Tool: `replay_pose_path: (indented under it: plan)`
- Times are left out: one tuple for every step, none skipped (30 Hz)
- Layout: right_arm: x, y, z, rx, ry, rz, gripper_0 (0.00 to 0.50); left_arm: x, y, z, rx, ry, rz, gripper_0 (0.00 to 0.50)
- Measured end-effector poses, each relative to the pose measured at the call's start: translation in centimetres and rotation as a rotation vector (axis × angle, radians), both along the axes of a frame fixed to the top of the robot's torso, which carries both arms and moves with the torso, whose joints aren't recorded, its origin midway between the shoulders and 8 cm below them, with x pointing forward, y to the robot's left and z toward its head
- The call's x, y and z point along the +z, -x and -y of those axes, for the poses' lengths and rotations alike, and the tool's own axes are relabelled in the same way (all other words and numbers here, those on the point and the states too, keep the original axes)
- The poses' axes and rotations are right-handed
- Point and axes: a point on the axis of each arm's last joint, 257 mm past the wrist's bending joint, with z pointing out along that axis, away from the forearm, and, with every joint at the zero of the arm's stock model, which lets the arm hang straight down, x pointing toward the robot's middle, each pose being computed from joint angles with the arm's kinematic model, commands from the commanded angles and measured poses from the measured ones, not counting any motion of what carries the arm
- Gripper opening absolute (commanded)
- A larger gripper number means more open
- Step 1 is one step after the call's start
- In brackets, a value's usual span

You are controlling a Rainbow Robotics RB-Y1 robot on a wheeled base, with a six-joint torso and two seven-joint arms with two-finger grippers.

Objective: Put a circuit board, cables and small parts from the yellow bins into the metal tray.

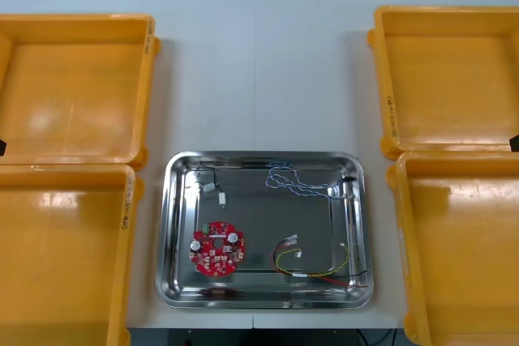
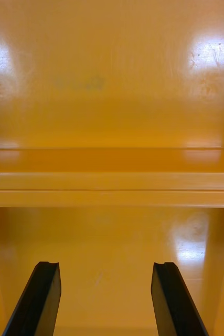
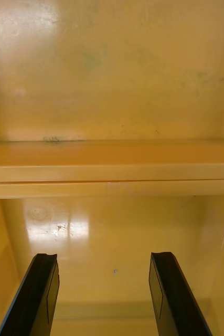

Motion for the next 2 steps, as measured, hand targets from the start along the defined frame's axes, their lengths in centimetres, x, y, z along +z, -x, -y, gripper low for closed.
replay_pose_path:
  plan:
    - [0.0, 0.0, 0.0, 0.0, 0.0, 0.0, 0.5, 0.0, 0.0, 0.01, -0.001, 0.0, 0.0, 0.5]
    - [0.0, 0.0, 0.0, 0.0, 0.0, 0.0, 0.5, 0.0, 0.0, 0.02, -0.003, -0.001, 0.0, 0.5]
